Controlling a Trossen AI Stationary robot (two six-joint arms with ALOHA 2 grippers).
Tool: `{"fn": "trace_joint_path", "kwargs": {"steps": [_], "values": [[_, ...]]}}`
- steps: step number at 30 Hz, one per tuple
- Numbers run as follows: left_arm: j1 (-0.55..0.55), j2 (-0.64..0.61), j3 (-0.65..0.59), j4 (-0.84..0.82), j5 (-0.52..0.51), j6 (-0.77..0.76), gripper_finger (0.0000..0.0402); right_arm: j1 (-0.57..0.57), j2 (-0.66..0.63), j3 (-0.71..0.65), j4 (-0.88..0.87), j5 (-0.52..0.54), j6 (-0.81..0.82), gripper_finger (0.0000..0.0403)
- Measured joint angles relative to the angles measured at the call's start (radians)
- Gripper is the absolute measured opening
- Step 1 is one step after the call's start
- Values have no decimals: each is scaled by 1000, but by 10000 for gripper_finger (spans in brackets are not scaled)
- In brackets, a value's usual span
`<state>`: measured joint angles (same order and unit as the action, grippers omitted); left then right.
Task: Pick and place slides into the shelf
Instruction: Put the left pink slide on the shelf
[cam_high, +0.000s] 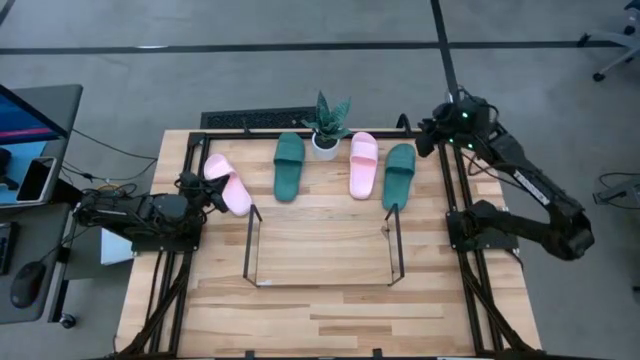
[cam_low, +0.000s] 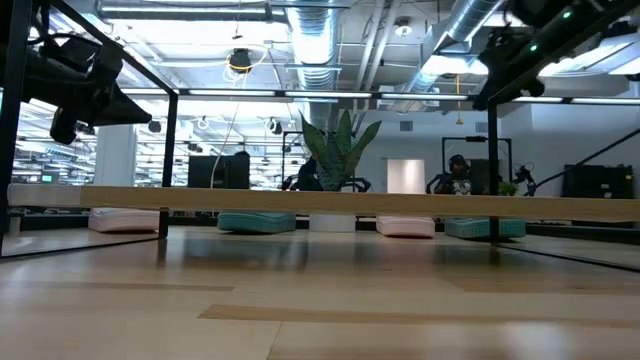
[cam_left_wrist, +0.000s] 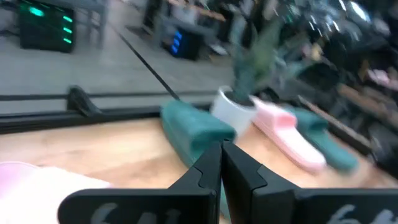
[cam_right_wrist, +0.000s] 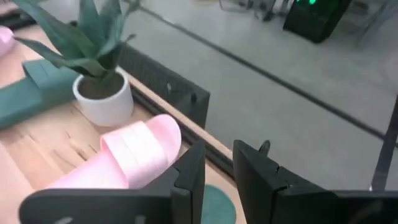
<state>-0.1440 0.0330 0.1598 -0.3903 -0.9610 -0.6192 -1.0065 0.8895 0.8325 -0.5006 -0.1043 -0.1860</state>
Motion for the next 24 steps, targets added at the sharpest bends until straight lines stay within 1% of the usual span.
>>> {"fn": "trace_joint_path", "kwargs": {"steps": [4,5,7,9,13,15,17,21,24], "values": [[0,0,63,-120,151,18,0,1,62,0,-12,0,1,75],[0,0,86,-174,181,-2,0,1,71,0,-13,0,1,75],[0,2,133,-278,206,-65,0,1,84,0,-19,0,1,75],[0,5,157,-307,193,-126,0,1,88,0,-18,0,1,75],[0,22,189,-325,163,-133,0,1,83,0,-16,0,-5,75],[0,38,212,-387,153,-184,0,1,75,0,-16,0,-5,75],[0,67,246,-458,137,-276,0,1,66,0,-16,0,-5,75],[0,144,314,-621,86,-515,0,1,38,0,-16,0,19,75],[1,221,362,-714,74,-620,0,1,10,-1,-16,0,36,75]]}}
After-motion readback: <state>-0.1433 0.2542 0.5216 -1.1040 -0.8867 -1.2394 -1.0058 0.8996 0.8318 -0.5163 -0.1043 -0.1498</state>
